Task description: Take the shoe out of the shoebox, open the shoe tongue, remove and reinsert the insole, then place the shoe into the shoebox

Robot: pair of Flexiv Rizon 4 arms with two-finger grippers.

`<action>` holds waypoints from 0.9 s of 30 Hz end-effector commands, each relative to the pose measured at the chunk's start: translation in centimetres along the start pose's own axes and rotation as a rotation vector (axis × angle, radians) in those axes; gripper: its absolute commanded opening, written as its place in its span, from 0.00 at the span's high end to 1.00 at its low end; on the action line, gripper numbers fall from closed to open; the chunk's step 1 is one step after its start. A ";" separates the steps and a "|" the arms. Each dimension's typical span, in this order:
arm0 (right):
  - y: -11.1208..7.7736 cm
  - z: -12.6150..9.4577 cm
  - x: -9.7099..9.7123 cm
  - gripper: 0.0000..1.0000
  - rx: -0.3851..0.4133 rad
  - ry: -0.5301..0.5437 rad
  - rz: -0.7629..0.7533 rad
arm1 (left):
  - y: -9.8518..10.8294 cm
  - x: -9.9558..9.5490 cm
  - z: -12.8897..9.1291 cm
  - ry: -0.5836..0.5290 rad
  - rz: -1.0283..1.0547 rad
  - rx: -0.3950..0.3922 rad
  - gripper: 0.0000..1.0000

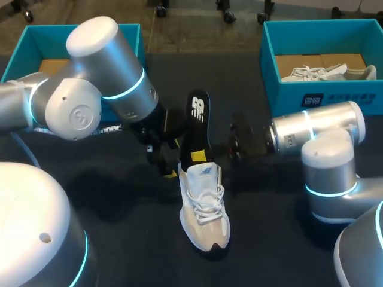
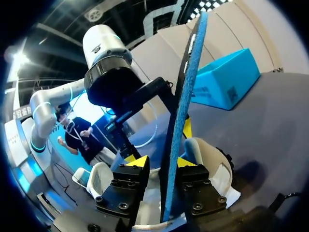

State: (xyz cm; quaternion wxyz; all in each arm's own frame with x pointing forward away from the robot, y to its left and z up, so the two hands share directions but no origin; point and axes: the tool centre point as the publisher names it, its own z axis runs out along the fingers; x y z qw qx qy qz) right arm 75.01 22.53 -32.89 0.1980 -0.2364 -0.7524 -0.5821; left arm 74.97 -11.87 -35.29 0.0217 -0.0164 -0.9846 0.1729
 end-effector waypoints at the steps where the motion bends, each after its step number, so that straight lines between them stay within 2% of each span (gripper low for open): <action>1: 0.7 0.2 0.2 0.69 0.001 -0.001 -0.023 | 0.0 0.0 0.2 -0.001 0.000 0.000 0.00; 9: 2.3 -0.2 -0.6 0.71 -0.008 0.009 -0.053 | 0.0 0.0 0.2 -0.001 0.000 0.000 0.00; 11: 2.5 -0.2 -1.1 0.84 -0.015 0.022 -0.049 | 0.0 0.0 0.2 -0.001 0.000 0.000 0.00; 12: 2.5 -0.2 -1.2 1.00 -0.013 0.028 -0.043 | 0.0 0.0 0.2 -0.001 0.000 0.000 0.00; 18: 2.0 0.0 -1.7 1.00 -0.019 0.049 0.018 | 0.0 0.0 0.2 -0.001 0.000 0.000 0.00; 27: -0.6 0.7 -1.0 1.00 0.014 0.056 0.145 | 0.0 0.0 0.2 -0.001 0.000 0.000 0.00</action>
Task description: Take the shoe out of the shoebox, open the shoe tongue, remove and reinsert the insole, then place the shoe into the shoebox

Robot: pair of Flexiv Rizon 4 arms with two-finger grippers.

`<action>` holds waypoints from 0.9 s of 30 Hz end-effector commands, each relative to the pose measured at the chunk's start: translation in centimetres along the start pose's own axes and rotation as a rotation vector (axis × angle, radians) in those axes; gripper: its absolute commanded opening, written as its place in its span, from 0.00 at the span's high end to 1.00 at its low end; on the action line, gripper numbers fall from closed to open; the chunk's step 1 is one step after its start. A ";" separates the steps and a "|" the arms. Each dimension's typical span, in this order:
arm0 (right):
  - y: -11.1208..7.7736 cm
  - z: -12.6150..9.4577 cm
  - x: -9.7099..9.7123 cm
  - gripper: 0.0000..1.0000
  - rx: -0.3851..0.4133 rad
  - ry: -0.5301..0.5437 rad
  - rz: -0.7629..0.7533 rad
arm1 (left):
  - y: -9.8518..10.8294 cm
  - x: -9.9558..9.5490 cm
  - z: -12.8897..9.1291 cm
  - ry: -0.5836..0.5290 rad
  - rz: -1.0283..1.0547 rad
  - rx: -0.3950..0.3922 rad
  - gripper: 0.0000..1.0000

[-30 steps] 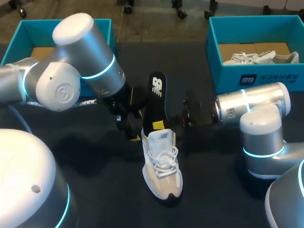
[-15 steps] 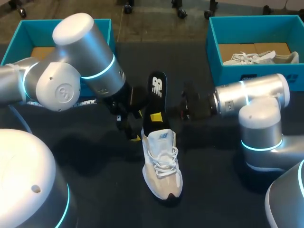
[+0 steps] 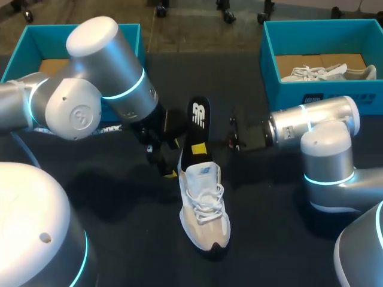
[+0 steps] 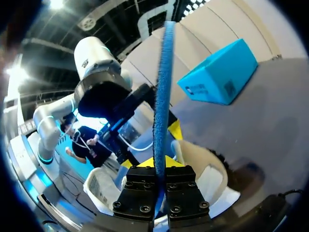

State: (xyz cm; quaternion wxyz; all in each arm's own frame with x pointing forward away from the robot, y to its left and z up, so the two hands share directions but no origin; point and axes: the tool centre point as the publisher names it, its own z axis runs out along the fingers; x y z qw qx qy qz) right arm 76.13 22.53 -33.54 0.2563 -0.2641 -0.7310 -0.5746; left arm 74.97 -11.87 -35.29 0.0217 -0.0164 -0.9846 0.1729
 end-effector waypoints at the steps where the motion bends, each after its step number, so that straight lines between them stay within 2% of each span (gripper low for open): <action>1: -1.1 0.7 0.2 1.00 0.011 -0.009 0.034 | 0.0 0.0 0.2 -0.001 0.001 0.000 0.00; 11: -2.9 1.3 1.1 1.00 0.052 -0.011 0.116 | 0.0 0.0 0.2 -0.001 0.001 0.000 0.00; 17: -2.6 1.2 1.7 1.00 0.058 -0.028 0.083 | 0.0 0.0 0.2 -0.001 0.001 0.000 0.00; 18: -2.3 1.1 1.7 0.76 0.060 -0.028 0.068 | 0.0 0.0 0.2 -0.001 0.001 0.000 0.00; 19: -2.1 1.1 1.7 0.66 0.056 -0.035 0.060 | 0.0 0.0 0.2 -0.001 0.001 0.000 0.00; 21: -1.7 1.0 1.8 0.59 0.057 -0.036 0.037 | 0.0 0.0 0.2 -0.001 0.001 0.000 0.00; 23: -1.4 1.0 1.8 0.58 0.056 -0.042 0.026 | 0.0 0.0 0.2 -0.001 0.001 0.000 0.00; 27: -0.8 0.8 1.8 0.67 0.038 -0.042 -0.009 | 0.0 0.0 0.2 -0.001 0.001 0.000 0.00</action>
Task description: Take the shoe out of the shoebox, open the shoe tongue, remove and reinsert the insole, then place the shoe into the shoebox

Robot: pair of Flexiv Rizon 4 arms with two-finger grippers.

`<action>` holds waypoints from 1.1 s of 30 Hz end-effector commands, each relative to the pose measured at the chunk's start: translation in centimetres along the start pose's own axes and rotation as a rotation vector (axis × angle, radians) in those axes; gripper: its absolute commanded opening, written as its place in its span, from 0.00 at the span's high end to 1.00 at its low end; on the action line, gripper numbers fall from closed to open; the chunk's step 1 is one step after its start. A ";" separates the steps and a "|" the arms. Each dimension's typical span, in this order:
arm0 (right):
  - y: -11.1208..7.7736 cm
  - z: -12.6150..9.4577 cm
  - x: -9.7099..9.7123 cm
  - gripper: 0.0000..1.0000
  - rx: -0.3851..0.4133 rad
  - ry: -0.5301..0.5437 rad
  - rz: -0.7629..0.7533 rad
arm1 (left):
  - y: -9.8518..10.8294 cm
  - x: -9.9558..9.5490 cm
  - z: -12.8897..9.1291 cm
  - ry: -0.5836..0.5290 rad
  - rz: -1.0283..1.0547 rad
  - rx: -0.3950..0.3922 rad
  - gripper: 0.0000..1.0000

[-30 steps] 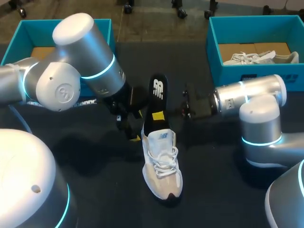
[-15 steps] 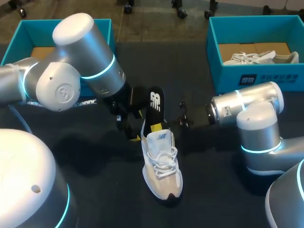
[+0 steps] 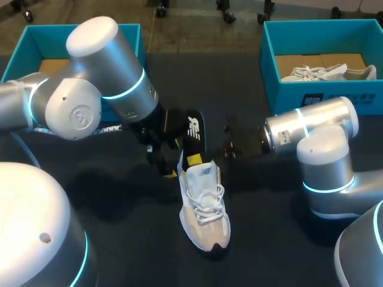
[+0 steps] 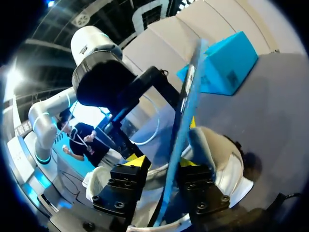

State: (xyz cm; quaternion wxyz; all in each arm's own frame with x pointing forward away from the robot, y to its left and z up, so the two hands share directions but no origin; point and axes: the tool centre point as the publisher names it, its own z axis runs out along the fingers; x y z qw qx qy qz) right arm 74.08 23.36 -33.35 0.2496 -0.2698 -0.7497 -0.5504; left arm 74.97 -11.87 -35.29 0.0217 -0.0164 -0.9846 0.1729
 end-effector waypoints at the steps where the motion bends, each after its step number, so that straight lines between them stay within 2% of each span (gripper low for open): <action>1: 0.4 -0.2 0.1 0.68 -0.021 0.001 -0.025 | 0.0 0.0 0.2 -0.001 0.000 0.000 0.00; 12: 2.2 -0.6 -0.6 0.72 -0.132 0.007 -0.089 | 0.0 0.0 0.2 -0.001 0.000 0.000 0.00; 15: 2.6 -0.6 -0.9 0.83 -0.152 0.007 -0.089 | 0.0 0.0 0.2 -0.001 0.000 0.000 0.00; 17: 2.8 -0.6 -1.1 1.00 -0.153 0.017 -0.077 | 0.0 0.0 0.2 -0.001 0.000 0.000 0.00; 21: 2.8 -0.4 -1.5 1.00 -0.129 0.033 -0.045 | 0.0 0.0 0.2 -0.001 0.000 0.000 0.00; 26: 1.5 -0.1 -1.5 1.00 -0.092 0.045 0.014 | 0.0 0.0 0.2 -0.001 0.000 0.000 0.00; 33: -1.3 0.4 -0.7 1.00 -0.092 0.034 0.089 | 0.0 0.0 0.2 -0.001 0.000 0.000 0.00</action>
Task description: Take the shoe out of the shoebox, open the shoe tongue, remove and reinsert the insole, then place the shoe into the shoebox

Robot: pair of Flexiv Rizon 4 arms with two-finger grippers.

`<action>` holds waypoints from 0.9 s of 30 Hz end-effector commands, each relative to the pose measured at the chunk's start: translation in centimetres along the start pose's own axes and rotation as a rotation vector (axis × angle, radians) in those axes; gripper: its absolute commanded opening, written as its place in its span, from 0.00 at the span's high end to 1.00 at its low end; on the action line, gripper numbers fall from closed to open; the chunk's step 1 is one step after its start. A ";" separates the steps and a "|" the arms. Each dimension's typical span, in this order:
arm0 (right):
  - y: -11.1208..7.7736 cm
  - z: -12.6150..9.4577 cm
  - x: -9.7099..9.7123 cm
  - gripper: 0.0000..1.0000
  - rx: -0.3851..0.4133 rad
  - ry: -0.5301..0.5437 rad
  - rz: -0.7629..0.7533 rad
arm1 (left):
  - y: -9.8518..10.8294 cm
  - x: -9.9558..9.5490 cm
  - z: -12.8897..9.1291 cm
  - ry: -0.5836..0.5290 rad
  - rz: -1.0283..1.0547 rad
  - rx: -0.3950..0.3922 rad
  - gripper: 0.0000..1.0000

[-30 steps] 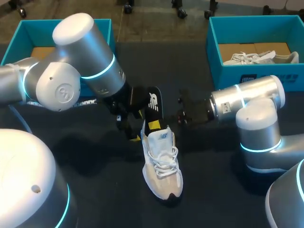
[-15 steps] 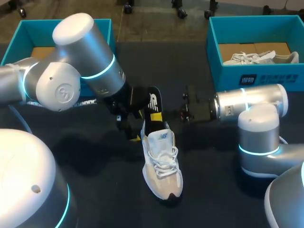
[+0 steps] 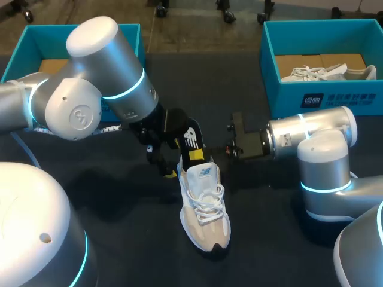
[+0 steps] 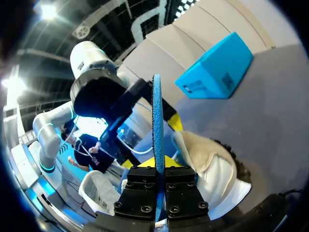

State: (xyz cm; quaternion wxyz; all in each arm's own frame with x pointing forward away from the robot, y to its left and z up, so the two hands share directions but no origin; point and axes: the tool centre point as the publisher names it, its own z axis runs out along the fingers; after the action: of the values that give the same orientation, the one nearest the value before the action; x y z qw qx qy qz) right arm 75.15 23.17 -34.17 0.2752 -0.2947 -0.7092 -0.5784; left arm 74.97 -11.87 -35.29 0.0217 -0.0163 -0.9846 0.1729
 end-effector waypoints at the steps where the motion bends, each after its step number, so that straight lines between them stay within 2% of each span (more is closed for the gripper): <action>1: -1.8 0.5 0.6 1.00 -0.010 -0.018 0.028 | 0.0 0.0 0.2 -0.001 0.001 0.000 0.00; 6: -2.8 0.9 1.1 1.00 -0.009 -0.028 0.049 | 0.0 0.0 0.2 -0.001 0.001 0.000 0.00; 10: -2.4 0.9 1.5 1.00 -0.001 -0.034 0.021 | 0.0 0.0 0.2 -0.001 0.001 0.000 0.00; 12: -1.7 0.9 1.6 0.71 0.009 -0.036 0.003 | 0.0 0.0 0.2 -0.001 0.001 0.000 0.00; 14: -1.0 0.9 1.6 0.62 0.023 -0.039 -0.019 | 0.0 0.0 0.2 -0.001 0.001 0.000 0.00; 15: -0.7 0.9 1.7 0.61 0.025 -0.040 -0.029 | 0.0 0.0 0.2 -0.001 0.001 0.000 0.00; 22: 0.9 0.4 1.3 0.67 0.031 -0.036 -0.065 | 0.0 0.0 0.2 -0.001 0.001 0.000 0.00; 25: 1.3 0.1 0.9 0.77 0.005 -0.022 -0.077 | 0.0 0.0 0.2 -0.001 0.001 0.000 0.00; 27: 1.5 0.1 0.7 0.91 -0.002 -0.010 -0.081 | 0.0 0.0 0.2 -0.001 0.001 0.000 0.00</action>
State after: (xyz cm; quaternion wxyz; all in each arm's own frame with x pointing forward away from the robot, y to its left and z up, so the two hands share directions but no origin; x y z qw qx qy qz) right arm 75.43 23.58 -32.31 0.2442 -0.2733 -0.7243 -0.5840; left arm 74.97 -11.87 -35.29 0.0217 -0.0163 -0.9846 0.1729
